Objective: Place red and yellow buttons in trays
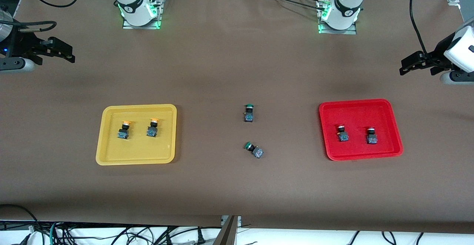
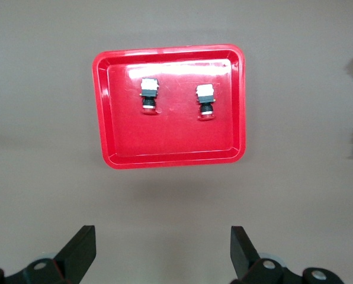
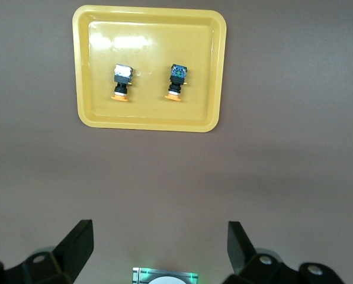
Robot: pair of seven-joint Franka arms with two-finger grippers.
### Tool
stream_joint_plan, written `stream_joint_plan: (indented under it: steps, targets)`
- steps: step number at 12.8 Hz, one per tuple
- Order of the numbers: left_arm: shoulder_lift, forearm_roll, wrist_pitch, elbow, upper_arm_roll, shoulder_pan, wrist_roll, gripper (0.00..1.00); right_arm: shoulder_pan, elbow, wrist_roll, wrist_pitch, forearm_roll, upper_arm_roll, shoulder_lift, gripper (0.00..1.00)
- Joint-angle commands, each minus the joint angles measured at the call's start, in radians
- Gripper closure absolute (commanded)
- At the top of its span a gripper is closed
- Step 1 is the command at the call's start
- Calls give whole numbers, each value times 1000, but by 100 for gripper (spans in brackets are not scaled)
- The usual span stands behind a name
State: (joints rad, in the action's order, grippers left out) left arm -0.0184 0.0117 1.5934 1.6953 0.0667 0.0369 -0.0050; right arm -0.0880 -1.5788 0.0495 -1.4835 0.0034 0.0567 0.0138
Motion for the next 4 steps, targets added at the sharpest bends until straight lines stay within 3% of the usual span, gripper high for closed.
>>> stream_joint_plan:
  steps: [1, 4]
  targets:
    - [3, 1, 2, -14, -2, -3, -6, 0, 13, 49, 15, 11, 7, -5, 29, 0]
    - [3, 1, 0, -14, -2, -3, -4, 0, 19, 49, 15, 11, 12, -5, 32, 0]
